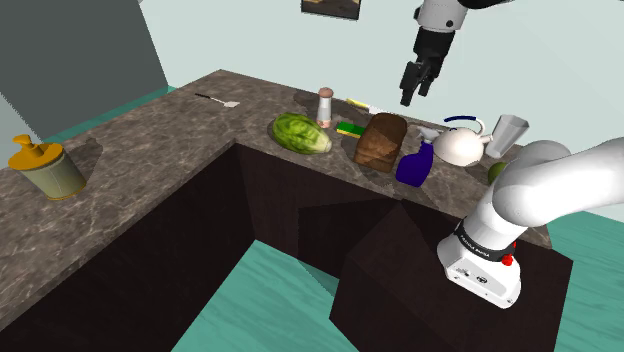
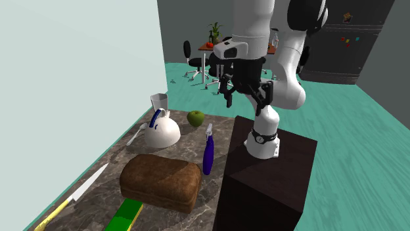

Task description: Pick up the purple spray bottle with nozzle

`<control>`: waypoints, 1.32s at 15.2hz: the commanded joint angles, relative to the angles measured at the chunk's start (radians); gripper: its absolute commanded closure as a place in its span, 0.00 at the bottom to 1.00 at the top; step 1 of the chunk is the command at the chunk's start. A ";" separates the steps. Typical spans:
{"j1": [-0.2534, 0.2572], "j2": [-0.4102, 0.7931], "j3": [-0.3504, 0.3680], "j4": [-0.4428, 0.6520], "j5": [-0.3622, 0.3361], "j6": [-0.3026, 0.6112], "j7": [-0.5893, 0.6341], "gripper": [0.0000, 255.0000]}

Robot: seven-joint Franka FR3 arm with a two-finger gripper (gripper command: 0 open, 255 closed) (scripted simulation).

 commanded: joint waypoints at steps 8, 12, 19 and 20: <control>-0.043 -0.079 -0.148 -0.176 -0.121 0.097 -0.218 0.00; -0.078 -0.084 -0.247 -0.246 -0.205 0.167 -0.347 0.00; -0.117 -0.037 -0.366 -0.323 -0.302 0.297 -0.474 0.00; -0.118 -0.032 -0.370 -0.334 -0.306 0.313 -0.474 0.00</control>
